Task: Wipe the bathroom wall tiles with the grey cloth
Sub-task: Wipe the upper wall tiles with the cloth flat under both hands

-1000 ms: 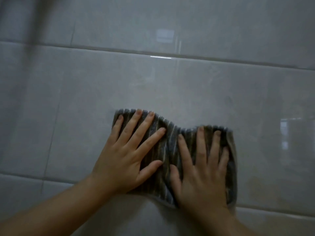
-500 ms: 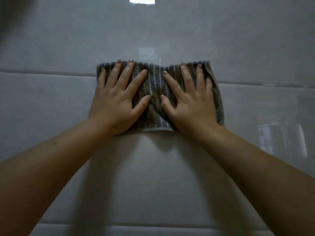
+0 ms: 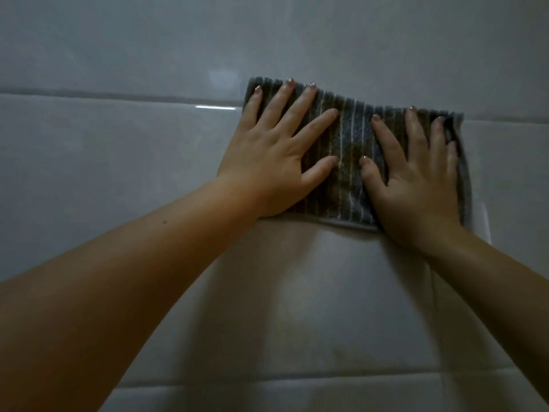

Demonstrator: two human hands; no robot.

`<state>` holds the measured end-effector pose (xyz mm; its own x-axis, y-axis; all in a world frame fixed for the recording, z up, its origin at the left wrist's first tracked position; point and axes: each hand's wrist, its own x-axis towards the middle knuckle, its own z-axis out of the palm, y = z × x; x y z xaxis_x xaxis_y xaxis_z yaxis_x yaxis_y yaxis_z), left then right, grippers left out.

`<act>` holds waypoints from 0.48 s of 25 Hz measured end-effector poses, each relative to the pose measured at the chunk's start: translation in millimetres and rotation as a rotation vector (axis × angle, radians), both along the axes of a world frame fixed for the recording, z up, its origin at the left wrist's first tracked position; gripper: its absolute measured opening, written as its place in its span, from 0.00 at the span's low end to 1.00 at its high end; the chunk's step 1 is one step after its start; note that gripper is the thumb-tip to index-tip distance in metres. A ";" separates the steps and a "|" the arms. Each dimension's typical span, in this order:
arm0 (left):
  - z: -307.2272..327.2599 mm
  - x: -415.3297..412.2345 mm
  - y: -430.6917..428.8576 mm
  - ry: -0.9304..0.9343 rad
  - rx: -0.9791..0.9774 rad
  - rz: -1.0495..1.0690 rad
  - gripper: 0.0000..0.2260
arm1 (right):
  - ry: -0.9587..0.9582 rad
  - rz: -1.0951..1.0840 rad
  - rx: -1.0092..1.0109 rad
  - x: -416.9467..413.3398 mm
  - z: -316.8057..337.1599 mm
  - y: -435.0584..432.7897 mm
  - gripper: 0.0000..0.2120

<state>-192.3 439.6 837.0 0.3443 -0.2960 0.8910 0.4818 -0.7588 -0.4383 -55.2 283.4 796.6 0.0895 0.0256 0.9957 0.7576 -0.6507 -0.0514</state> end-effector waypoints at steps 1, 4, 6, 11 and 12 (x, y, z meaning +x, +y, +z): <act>-13.2 -4.7 4.4 0.011 0.021 0.000 0.31 | -0.005 0.015 -0.004 -1.9 -12.7 3.0 0.29; -53.3 -24.6 21.2 0.028 0.043 0.010 0.31 | -0.045 0.038 -0.007 -17.1 -53.4 20.9 0.30; -83.9 -41.4 37.7 0.031 0.040 0.039 0.30 | -0.083 0.049 -0.007 -33.9 -84.4 38.1 0.30; -165.8 -81.9 76.0 -0.007 -0.020 0.083 0.29 | -0.195 0.107 -0.046 -78.7 -154.3 89.8 0.29; -181.8 -84.8 77.8 -0.018 -0.040 0.082 0.29 | -0.224 0.128 -0.073 -83.1 -166.8 95.1 0.28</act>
